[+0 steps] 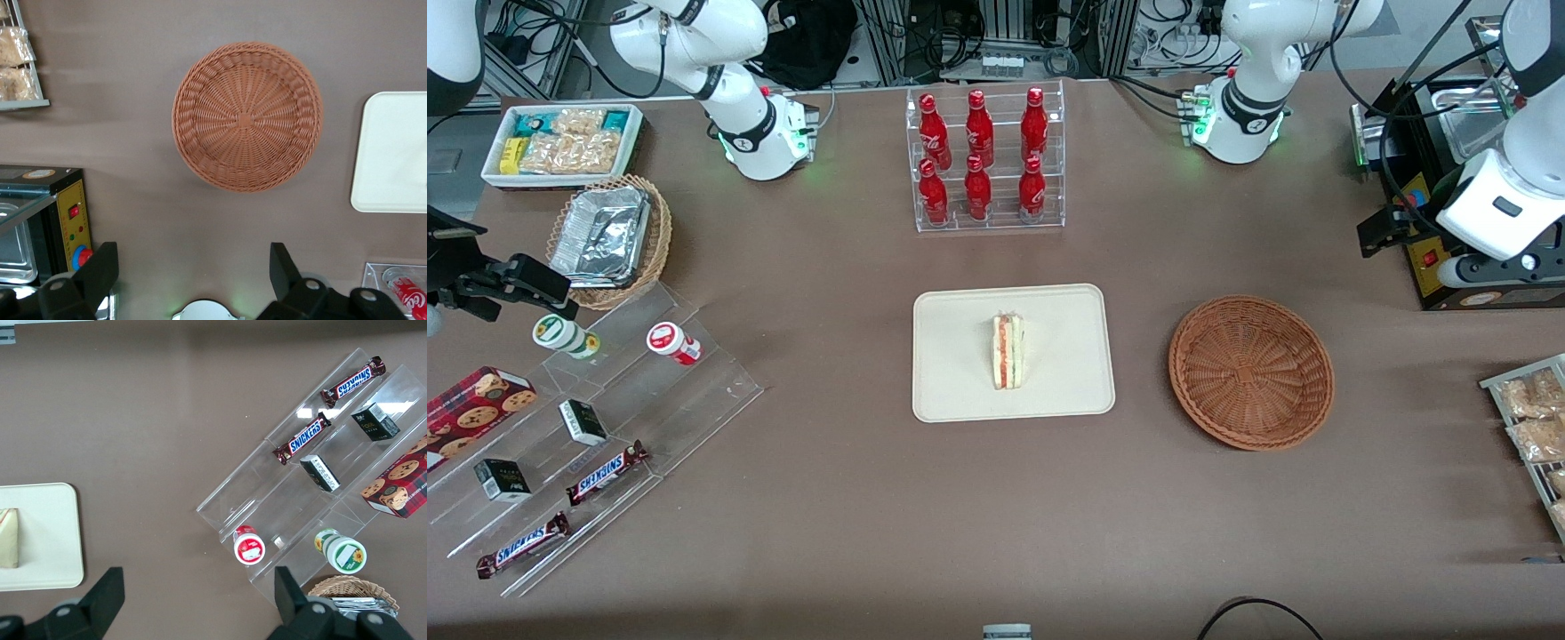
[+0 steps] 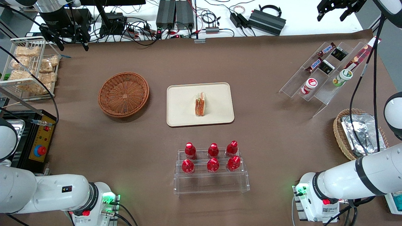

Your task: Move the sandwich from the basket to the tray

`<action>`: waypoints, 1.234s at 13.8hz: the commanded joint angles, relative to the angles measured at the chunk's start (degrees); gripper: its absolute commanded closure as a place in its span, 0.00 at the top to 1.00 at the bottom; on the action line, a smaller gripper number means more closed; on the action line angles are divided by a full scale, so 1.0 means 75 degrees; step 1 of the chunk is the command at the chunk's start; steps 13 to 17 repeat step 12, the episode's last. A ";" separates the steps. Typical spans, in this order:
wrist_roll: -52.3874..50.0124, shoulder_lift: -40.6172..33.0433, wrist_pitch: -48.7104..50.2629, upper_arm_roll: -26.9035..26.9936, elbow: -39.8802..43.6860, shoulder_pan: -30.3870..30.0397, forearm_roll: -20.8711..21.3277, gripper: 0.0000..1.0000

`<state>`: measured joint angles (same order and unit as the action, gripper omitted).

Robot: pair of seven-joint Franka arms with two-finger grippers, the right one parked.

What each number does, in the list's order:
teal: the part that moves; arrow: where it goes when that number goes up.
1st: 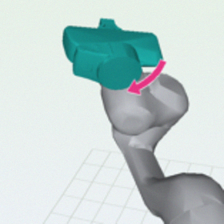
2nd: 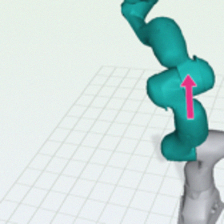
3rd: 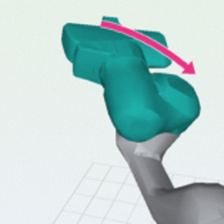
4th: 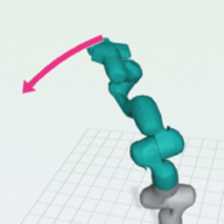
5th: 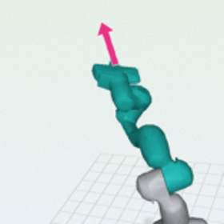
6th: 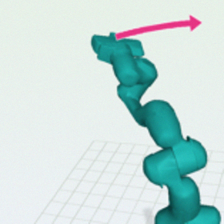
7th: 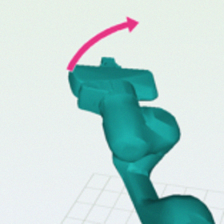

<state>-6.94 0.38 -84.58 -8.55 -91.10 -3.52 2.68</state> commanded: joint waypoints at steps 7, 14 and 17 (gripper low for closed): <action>0.0786 0.0300 0.0121 0.0519 0.0709 0.0118 -0.0429 1.00; 0.0692 0.0218 0.0133 0.0473 0.0744 0.0118 -0.0252 1.00; 0.0692 0.0218 0.0133 0.0473 0.0744 0.0118 -0.0252 1.00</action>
